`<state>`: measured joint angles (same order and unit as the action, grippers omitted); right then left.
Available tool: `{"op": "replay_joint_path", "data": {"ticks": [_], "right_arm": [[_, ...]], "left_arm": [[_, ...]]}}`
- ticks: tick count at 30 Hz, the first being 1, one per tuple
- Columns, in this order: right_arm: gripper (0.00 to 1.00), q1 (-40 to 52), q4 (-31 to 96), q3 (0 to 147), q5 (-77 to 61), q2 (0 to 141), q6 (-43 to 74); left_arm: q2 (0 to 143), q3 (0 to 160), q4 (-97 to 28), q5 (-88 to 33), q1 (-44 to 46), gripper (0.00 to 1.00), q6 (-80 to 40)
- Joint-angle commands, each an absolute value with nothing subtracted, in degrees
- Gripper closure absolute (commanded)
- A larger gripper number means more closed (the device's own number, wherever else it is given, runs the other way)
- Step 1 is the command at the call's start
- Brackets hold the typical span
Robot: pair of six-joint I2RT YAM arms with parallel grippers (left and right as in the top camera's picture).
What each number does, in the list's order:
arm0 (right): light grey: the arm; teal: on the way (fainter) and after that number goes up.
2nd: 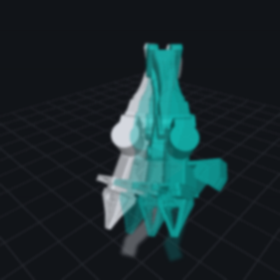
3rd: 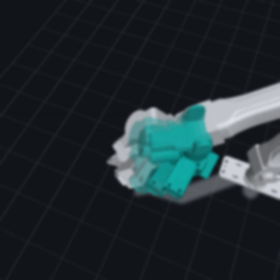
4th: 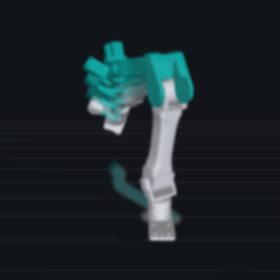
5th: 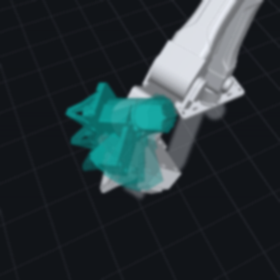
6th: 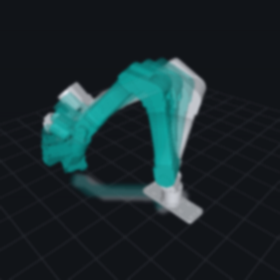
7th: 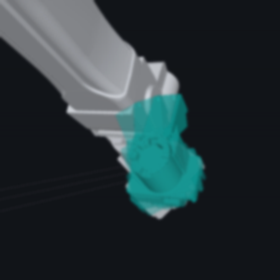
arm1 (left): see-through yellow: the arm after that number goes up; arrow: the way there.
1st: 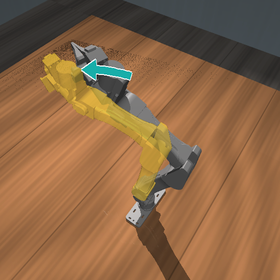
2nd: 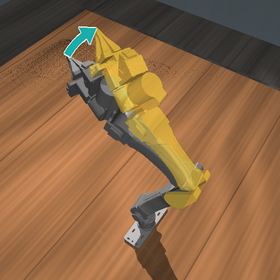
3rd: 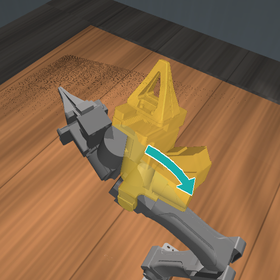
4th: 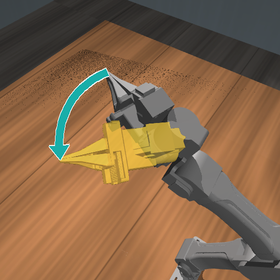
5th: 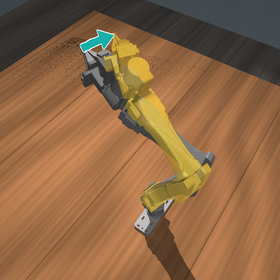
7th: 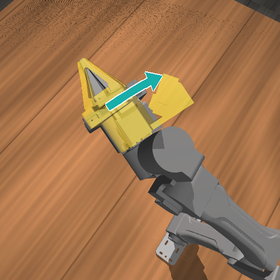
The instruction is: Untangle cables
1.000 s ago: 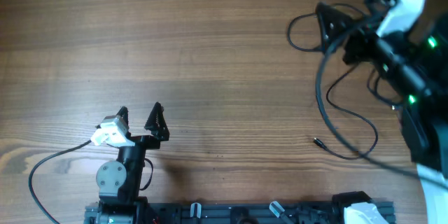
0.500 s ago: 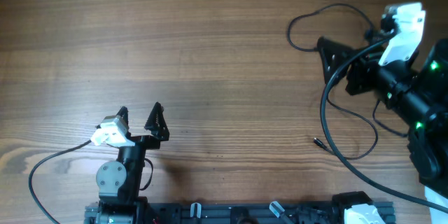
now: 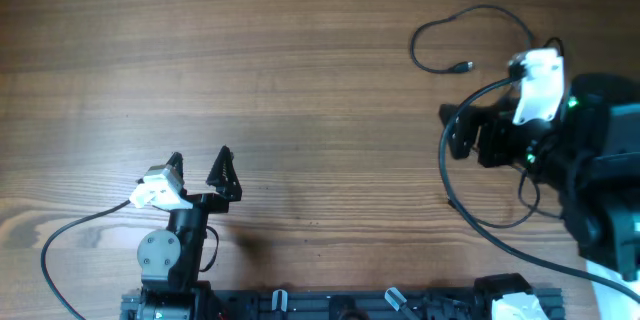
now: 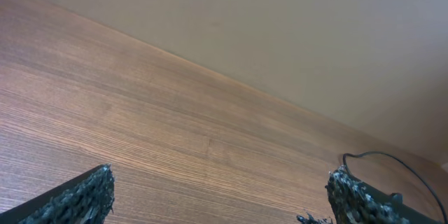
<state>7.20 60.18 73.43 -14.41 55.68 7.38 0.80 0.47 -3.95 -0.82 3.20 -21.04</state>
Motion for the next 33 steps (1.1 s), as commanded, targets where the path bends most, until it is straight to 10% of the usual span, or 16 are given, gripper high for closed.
{"op": "replay_joint_path", "data": {"ticks": [1,13,33], "right_arm": [[0.00,7.3,60.3,66.3,-14.9,53.1,6.6],[0.00,7.3,57.4,44.2,-11.6,44.3,6.0],[0.00,7.3,-11.9,6.8,-11.2,4.0,-5.6]], "left_arm": [[0.4,0.3,-4.4,-1.9,2.7,0.00,-19.9],[0.4,0.3,-4.4,-1.9,2.7,0.00,-19.9],[0.4,0.3,-4.4,-1.9,2.7,0.00,-19.9]]}}
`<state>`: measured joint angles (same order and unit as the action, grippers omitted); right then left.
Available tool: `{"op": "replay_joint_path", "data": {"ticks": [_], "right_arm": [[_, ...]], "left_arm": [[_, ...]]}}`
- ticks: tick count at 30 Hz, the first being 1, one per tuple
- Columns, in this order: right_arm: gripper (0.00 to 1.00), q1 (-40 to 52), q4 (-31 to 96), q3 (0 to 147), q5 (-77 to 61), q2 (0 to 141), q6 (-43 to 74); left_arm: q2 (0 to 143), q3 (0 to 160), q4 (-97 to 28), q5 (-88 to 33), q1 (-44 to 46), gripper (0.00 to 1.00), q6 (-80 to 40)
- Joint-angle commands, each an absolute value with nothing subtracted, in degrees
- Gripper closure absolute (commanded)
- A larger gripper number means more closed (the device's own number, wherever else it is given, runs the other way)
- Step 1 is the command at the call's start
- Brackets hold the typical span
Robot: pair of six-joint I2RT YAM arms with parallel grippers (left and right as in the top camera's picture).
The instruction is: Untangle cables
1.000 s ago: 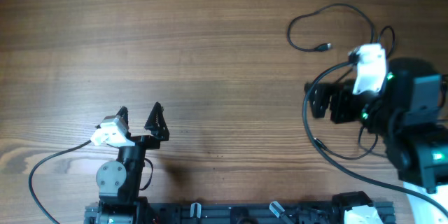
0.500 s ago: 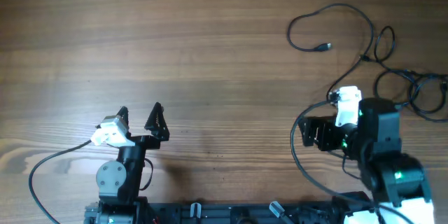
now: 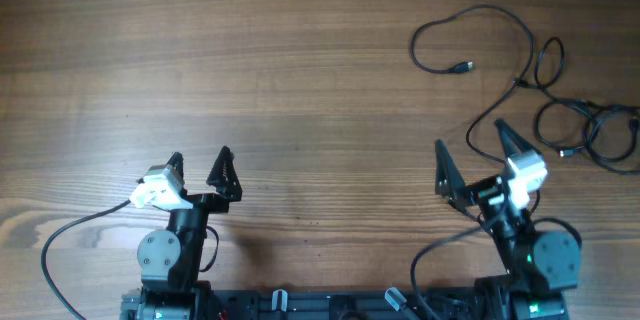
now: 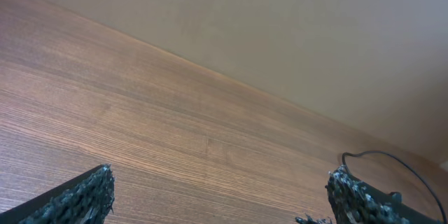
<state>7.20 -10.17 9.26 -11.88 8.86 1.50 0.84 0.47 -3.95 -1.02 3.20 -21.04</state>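
Observation:
Black cables lie at the far right of the wooden table. One long cable (image 3: 480, 22) loops at the back with its plug end (image 3: 462, 66) free, and runs down to a bunch of coils (image 3: 590, 130) near the right edge. My right gripper (image 3: 468, 146) stands open at the front right, short of the cables, with nothing between its fingers. My left gripper (image 3: 199, 156) stands open at the front left over bare wood. The left wrist view shows its spread fingertips (image 4: 87, 194) and a bit of cable (image 4: 392, 161) far off.
The wooden table (image 3: 280, 80) stretches between the arms. A black supply lead (image 3: 70, 240) curves from the left arm's base at the front left. The arms' mounting rail (image 3: 330, 305) runs along the front edge.
My right arm was stretched out over the cables at the far right; now it is drawn back to the front, open, and the coiled bunch it covered shows. The left arm has not moved.

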Motion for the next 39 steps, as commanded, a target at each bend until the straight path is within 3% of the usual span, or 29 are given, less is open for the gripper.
{"op": "replay_joint_path", "data": {"ticks": [1,8,14,17,31,39], "right_arm": [[0.00,7.3,-12.0,6.3,-11.2,2.5,-7.0],[0.00,7.1,-17.0,0.3,-11.3,0.2,-10.1],[0.00,7.1,-11.0,0.3,-10.4,0.2,-10.5],[0.00,7.1,-0.6,0.3,-10.4,0.2,-10.2],[0.00,4.4,-0.3,0.3,-5.6,0.2,4.5],[0.00,4.4,-0.3,0.3,-5.6,0.2,4.6]], "left_arm": [[0.4,0.3,-4.4,-1.9,2.7,0.00,-19.9],[0.4,0.3,-4.4,-1.9,2.7,0.00,-19.9],[0.4,0.3,-4.4,-1.9,2.7,0.00,-19.9],[0.4,0.3,-4.4,-1.9,2.7,0.00,-19.9],[0.4,0.3,-4.4,-1.9,2.7,0.00,-19.9],[0.4,0.3,-4.4,-1.9,2.7,0.00,-19.9]]}}
